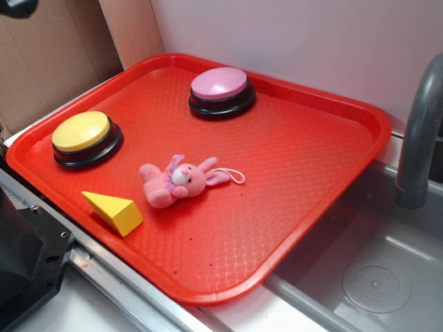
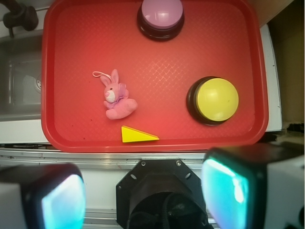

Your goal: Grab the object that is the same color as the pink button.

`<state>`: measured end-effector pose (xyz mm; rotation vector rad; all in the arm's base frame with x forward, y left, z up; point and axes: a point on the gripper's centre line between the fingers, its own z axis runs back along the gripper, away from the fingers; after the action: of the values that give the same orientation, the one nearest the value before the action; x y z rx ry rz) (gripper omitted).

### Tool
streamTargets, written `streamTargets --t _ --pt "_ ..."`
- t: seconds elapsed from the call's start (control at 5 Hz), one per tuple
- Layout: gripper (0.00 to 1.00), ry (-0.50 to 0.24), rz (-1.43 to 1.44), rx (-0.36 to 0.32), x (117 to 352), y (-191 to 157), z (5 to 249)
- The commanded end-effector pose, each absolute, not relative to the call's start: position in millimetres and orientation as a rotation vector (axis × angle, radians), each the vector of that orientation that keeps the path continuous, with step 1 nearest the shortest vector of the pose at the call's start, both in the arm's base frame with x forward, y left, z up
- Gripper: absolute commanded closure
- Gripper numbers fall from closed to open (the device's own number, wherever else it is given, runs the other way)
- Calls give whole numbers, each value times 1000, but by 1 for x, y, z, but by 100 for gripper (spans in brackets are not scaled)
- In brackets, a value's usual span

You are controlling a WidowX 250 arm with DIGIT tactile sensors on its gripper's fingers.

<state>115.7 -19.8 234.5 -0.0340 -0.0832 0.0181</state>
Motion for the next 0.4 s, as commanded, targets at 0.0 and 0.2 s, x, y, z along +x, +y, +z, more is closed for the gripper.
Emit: streamTargets --t 0.0,0.2 --pt "0 -83 18 -34 116 -20 234" --pt "0 -156 -28 -20 132 -26 211"
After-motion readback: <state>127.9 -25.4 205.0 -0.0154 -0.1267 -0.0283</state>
